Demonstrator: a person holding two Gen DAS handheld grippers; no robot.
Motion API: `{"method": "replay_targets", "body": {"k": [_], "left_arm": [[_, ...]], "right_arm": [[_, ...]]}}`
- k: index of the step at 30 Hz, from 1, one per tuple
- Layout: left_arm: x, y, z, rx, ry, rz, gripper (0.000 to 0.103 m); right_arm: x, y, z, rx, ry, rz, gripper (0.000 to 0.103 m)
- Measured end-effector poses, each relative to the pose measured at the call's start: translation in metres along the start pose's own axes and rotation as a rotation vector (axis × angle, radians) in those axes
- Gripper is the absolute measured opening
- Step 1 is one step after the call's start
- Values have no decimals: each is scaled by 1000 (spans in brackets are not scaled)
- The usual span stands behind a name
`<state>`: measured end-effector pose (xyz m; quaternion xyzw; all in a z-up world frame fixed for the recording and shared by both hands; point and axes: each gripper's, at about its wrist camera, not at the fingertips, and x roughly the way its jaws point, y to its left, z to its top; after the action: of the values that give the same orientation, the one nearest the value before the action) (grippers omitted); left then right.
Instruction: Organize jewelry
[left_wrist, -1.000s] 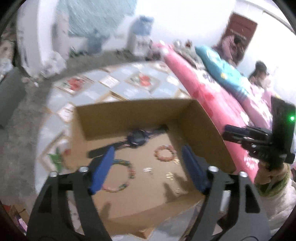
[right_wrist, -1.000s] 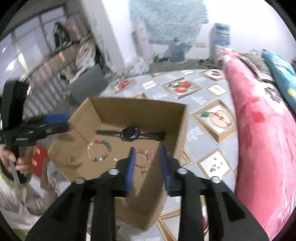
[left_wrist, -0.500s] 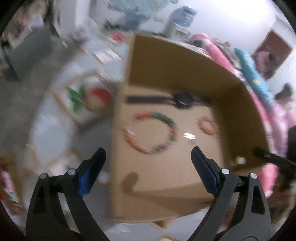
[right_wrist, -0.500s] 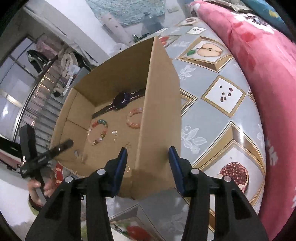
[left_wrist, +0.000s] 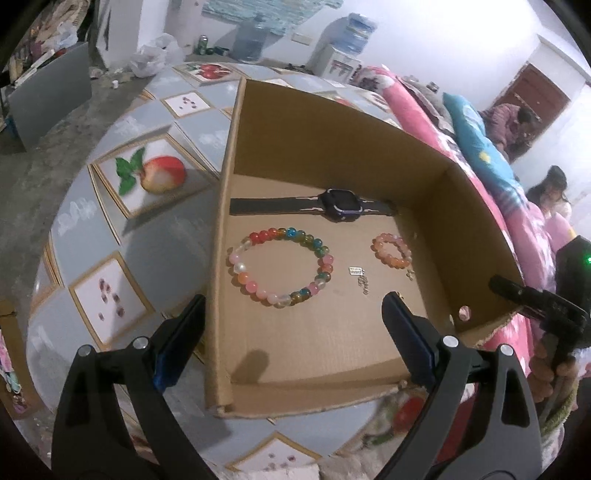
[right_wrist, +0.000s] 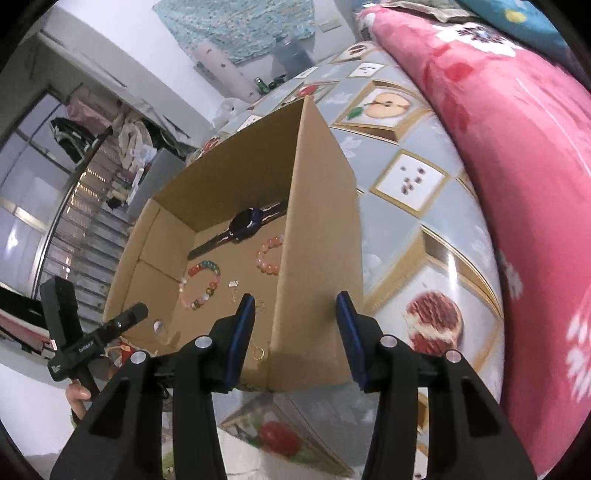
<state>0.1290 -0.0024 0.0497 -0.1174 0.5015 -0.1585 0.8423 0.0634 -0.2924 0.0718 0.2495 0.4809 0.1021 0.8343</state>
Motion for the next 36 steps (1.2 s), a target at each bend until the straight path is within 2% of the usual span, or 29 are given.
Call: {"method": "replay_targets", "body": {"k": [7, 13, 16, 18, 20, 25, 30, 32, 36], "left_arm": [[9, -2, -23, -3, 30, 5, 90], [7, -6, -33, 46, -9, 24, 90], [4, -4, -34, 31, -23, 10, 90], [-6, -4, -37, 37, -74, 8, 90], [-22, -4, -44, 59, -148, 32, 91], [-57, -5, -62, 89, -278, 101, 91], [-77, -8, -79, 108, -327, 148, 95], [-80, -13, -85, 116, -331, 186, 95], [-78, -23, -96, 145, -329, 211, 95]], "right_arm": [[0, -21, -25, 58, -7, 17, 46], [-3, -21, -31, 61, -36, 14, 46], [-10, -22, -35, 67, -69, 16, 47], [-18, -22, -36, 55, -116, -7, 53], [-35, -16, -45, 19, -192, -16, 58], [-62, 1, -71, -67, -299, -47, 71], [-68, 21, -98, -160, -332, -97, 78], [-65, 32, -109, -206, -326, -118, 82], [-51, 55, -127, -304, -300, -176, 88]]}}
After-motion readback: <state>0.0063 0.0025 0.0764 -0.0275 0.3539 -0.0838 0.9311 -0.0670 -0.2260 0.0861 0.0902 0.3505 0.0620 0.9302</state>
